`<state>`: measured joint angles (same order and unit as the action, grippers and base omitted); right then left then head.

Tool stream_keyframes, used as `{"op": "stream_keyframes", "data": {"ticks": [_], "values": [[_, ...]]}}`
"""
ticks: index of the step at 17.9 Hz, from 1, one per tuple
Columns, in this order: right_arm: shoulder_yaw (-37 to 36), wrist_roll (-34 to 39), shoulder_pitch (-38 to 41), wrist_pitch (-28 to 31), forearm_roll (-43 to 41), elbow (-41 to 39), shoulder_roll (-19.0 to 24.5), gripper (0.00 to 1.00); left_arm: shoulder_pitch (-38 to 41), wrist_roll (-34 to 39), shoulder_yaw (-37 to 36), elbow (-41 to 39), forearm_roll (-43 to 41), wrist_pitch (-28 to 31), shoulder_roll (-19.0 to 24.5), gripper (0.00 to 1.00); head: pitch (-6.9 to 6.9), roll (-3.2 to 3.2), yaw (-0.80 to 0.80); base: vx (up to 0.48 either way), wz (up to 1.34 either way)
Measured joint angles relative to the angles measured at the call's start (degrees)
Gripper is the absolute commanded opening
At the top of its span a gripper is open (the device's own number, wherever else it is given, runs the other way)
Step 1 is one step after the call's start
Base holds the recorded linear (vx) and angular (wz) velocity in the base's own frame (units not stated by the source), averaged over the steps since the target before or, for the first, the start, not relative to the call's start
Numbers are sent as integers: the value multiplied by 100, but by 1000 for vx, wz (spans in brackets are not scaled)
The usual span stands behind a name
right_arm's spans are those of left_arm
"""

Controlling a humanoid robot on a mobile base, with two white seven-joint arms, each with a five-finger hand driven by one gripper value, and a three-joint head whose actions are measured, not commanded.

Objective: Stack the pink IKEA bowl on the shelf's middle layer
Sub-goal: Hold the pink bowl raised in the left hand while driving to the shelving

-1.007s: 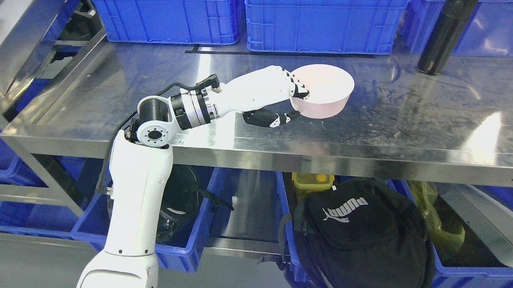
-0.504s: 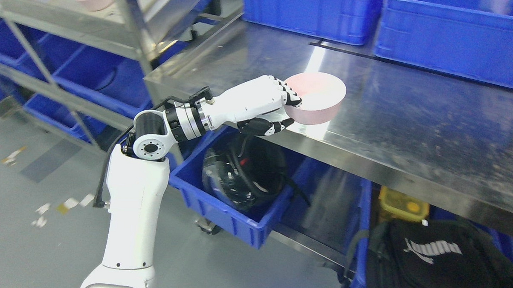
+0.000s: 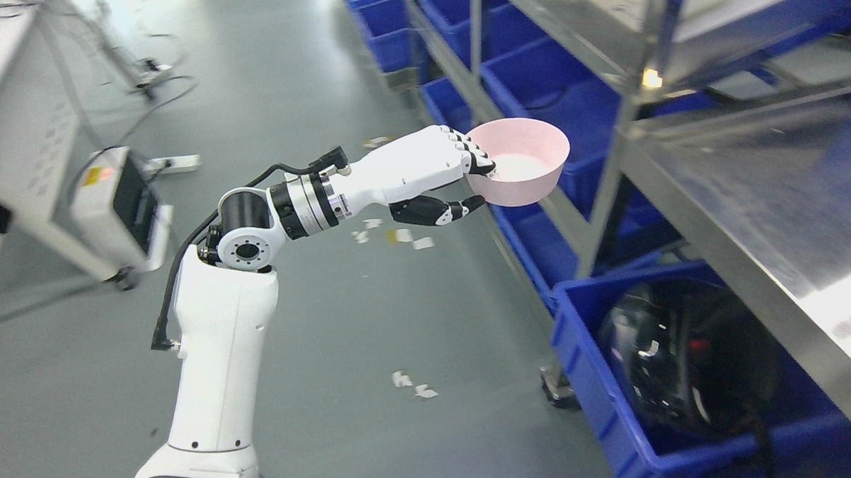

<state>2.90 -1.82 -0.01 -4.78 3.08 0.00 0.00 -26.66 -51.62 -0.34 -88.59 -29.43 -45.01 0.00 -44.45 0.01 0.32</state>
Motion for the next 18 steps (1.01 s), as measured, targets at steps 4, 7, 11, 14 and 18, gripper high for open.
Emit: {"op": "stream_keyframes", "data": {"ticks": [4, 7, 11, 14, 18], "values": [[0, 31, 1, 0, 0, 0, 0, 100, 6, 9, 11, -12, -6, -1, 0, 0, 0, 0, 0, 83, 1224], [0, 31, 2, 0, 0, 0, 0, 100, 8, 11, 19, -20, -8, -1, -1, 0, -1, 0, 0, 123, 733], [0, 31, 1, 0, 0, 0, 0, 100, 9, 11, 23, -22, -10, -1, -1, 0, -1, 0, 0, 184, 487], [0, 34, 1, 0, 0, 0, 0, 100, 11, 11, 27, -23, -10, -1, -1, 0, -1, 0, 0, 239, 168], [0, 36, 1, 0, 0, 0, 0, 100, 12, 11, 29, -23, -11, -1, -1, 0, -1, 0, 0, 349, -195]]}}
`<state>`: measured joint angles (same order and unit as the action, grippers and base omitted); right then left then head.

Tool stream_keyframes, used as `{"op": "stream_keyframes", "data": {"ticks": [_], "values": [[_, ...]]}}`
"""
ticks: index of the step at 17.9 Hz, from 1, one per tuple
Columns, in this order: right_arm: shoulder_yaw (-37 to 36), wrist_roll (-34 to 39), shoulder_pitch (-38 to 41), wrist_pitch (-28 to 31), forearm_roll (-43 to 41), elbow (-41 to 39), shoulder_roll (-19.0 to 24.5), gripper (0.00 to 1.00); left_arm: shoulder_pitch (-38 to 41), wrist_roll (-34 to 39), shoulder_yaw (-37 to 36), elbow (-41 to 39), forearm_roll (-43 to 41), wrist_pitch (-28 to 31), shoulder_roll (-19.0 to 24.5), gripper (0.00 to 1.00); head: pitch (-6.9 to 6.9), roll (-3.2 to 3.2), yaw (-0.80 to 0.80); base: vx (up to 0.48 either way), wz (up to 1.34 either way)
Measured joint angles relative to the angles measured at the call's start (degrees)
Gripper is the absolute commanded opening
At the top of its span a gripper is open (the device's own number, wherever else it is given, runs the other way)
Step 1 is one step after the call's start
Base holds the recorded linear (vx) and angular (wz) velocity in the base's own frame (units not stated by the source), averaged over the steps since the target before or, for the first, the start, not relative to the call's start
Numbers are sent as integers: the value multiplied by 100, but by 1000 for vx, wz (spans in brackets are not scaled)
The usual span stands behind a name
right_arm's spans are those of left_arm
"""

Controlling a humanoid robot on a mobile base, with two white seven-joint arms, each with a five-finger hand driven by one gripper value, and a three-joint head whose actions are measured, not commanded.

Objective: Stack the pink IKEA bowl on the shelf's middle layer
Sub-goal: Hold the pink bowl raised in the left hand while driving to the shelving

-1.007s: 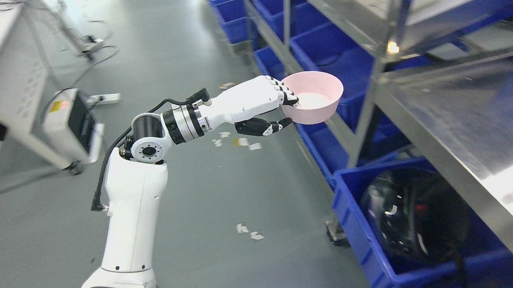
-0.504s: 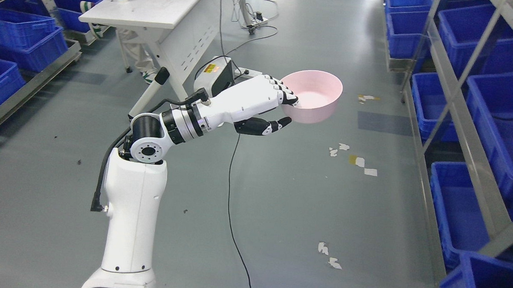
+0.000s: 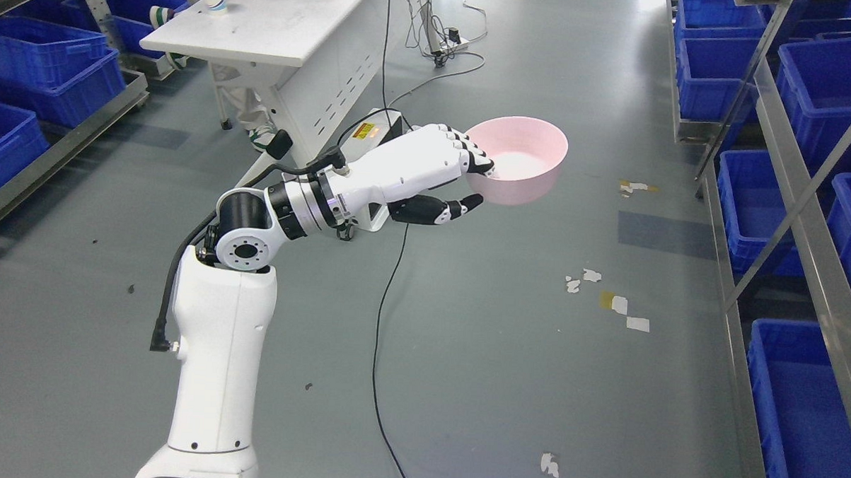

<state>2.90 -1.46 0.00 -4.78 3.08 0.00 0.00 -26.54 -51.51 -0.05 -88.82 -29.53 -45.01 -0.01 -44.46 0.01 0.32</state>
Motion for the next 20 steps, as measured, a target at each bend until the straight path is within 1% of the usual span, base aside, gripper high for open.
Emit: {"op": "stream_keyframes", "data": {"ticks": [9, 20], "values": [[0, 1, 0, 0, 0, 0, 0, 100, 2, 1, 2, 11, 1, 0, 0, 1, -1, 0, 0, 420, -235], [0, 37, -1, 0, 0, 0, 0, 100, 7, 33, 4, 14, 10, 0, 1, 1, -1, 0, 0, 416, -1]]}}
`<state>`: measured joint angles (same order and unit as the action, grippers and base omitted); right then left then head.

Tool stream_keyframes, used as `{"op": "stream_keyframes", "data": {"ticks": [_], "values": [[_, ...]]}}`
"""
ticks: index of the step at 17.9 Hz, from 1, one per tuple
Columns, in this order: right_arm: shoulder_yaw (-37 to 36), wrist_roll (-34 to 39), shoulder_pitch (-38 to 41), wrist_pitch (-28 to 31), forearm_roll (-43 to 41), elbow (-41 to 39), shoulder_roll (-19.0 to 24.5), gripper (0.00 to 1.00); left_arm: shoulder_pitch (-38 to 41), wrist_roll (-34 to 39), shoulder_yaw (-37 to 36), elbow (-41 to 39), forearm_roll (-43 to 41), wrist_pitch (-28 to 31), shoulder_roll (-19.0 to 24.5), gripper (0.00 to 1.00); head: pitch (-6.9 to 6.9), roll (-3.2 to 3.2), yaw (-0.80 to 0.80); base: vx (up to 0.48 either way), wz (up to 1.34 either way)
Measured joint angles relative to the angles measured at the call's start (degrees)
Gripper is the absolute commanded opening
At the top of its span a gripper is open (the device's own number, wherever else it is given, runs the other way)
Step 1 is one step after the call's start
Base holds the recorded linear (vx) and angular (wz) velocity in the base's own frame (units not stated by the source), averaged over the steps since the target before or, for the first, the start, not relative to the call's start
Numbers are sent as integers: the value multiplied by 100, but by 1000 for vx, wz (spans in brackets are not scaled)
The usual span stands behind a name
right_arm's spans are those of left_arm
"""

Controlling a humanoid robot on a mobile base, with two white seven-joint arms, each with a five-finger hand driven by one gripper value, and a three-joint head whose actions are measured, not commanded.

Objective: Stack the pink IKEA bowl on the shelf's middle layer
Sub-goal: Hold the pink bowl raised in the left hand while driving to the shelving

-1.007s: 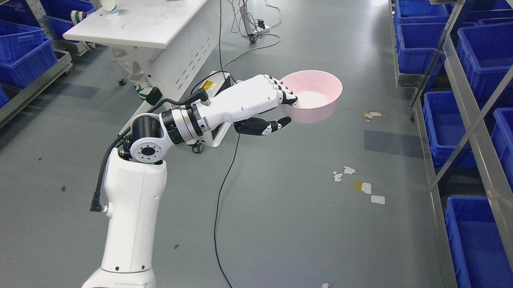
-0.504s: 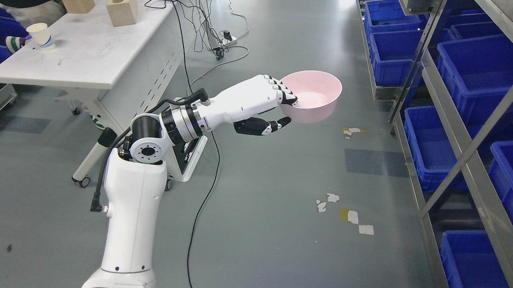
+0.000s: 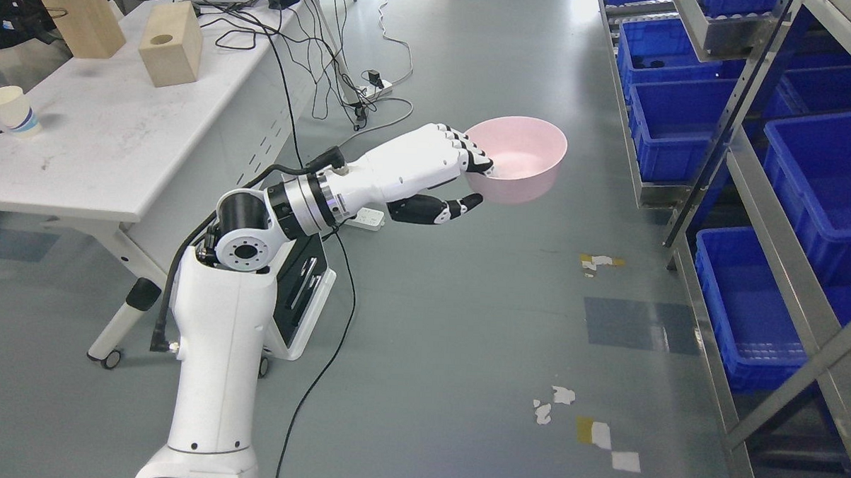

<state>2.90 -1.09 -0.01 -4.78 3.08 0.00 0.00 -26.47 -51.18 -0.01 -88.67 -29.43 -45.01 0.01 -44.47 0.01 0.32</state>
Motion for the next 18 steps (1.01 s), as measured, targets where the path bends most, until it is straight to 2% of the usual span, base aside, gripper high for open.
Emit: {"op": "stream_keyframes", "data": {"ticks": [10, 14, 18], "values": [[0, -38, -3, 0, 0, 0, 0, 100, -129, 83, 3, 0, 22, -1, 0, 1, 0, 0, 0, 326, -13], [0, -37, -2, 0, 0, 0, 0, 100, -160, 99, 2, 0, 24, -1, 0, 1, 0, 0, 0, 195, -743], [0, -47, 3, 0, 0, 0, 0, 100, -307, 101, -24, 0, 30, -1, -1, 2, 0, 0, 0, 79, -1447]]}}
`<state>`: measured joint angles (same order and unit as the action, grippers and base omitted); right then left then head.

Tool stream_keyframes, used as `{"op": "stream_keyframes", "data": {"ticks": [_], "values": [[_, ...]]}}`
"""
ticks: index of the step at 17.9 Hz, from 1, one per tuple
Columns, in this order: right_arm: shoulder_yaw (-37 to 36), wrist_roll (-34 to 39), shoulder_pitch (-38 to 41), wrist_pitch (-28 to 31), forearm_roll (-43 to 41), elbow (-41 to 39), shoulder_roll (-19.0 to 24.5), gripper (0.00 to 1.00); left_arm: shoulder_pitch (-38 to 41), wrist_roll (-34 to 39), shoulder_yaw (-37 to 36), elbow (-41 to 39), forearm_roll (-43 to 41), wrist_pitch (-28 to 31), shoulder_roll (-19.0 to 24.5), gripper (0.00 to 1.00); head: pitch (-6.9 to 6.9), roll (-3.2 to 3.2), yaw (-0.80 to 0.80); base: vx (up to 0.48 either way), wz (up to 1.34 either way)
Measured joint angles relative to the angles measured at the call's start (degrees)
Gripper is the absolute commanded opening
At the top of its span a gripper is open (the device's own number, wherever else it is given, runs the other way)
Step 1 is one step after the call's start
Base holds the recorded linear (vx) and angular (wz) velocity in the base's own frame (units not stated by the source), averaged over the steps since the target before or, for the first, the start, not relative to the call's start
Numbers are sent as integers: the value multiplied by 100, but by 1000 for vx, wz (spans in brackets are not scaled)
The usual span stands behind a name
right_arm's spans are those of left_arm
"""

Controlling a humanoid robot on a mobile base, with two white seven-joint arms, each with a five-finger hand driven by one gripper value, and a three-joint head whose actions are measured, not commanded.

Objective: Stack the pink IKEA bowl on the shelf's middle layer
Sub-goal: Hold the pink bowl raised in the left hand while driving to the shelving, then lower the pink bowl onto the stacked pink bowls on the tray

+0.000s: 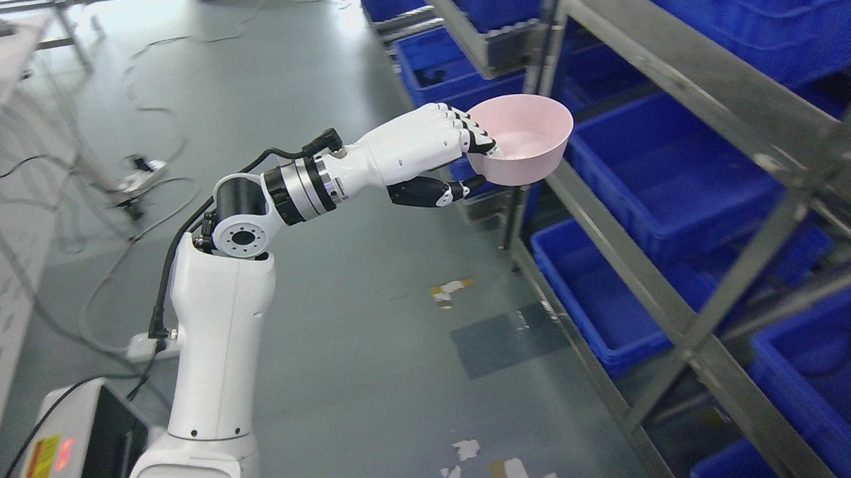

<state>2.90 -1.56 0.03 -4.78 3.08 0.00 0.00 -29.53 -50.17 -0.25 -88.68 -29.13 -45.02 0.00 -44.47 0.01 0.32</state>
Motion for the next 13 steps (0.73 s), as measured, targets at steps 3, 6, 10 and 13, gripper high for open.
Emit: {"op": "stream_keyframes", "data": {"ticks": [3, 6, 10, 13], "values": [[0, -22, 3, 0, 0, 0, 0, 100, -250, 2, -100, 1, 11, 0, 0, 2, 0, 0, 0, 25, -1703], [0, -31, 3, 0, 0, 0, 0, 100, -549, 1, -113, 2, 29, 0, 0, 2, 0, 0, 0, 21, -1497], [0, -13, 1, 0, 0, 0, 0, 100, -1093, -138, -70, 2, -1, 0, -1, 2, 1, 0, 0, 40, -1194], [0, 3, 0, 0, 0, 0, 0, 100, -1341, -250, -26, 29, -314, -1, 15, 2, 3, 0, 0, 81, -917]]}}
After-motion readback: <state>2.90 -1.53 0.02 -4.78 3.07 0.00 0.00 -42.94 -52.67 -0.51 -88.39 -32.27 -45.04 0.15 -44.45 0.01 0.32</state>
